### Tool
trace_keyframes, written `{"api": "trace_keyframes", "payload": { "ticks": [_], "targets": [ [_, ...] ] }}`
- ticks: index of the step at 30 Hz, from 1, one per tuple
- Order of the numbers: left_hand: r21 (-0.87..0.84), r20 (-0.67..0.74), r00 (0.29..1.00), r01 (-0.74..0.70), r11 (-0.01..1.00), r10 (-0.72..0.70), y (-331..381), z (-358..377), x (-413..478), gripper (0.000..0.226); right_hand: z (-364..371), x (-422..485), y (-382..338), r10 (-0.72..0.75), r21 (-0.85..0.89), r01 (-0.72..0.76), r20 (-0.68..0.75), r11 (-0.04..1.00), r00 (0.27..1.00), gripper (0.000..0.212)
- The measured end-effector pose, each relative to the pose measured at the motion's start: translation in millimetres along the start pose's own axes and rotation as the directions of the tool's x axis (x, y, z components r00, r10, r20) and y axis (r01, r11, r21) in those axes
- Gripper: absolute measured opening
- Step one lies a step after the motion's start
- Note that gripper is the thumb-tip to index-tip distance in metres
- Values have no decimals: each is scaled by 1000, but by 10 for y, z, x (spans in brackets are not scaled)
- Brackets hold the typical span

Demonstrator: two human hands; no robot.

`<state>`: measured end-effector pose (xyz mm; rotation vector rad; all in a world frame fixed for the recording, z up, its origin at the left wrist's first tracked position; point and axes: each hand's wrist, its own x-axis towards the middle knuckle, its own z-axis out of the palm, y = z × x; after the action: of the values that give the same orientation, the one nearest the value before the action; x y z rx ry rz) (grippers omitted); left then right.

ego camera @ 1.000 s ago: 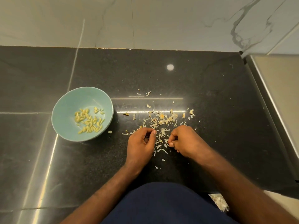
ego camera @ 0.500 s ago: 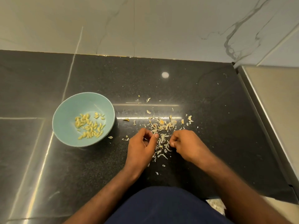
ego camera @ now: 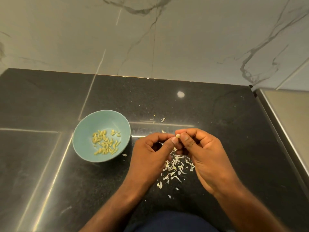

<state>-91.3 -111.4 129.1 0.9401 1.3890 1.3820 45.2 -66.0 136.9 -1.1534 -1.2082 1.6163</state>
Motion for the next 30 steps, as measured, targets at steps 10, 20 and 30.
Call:
{"api": "trace_keyframes", "payload": {
  "ticks": [10,20,30],
  "targets": [
    [-96,-28,998,45,994,-48,45,-1,-23,9,27,-79,-26,-125,-136,125,12,983,992,19],
    [66,-5,998,-68,996,69,-36,-5,-15,14,0,-88,-19,-51,-38,51,2,998,999,13],
    [217,-40,975,-206,954,220,-16,34,-5,7,25,-99,-105,-97,-120,93,-30,988,995,8]
  ]
}}
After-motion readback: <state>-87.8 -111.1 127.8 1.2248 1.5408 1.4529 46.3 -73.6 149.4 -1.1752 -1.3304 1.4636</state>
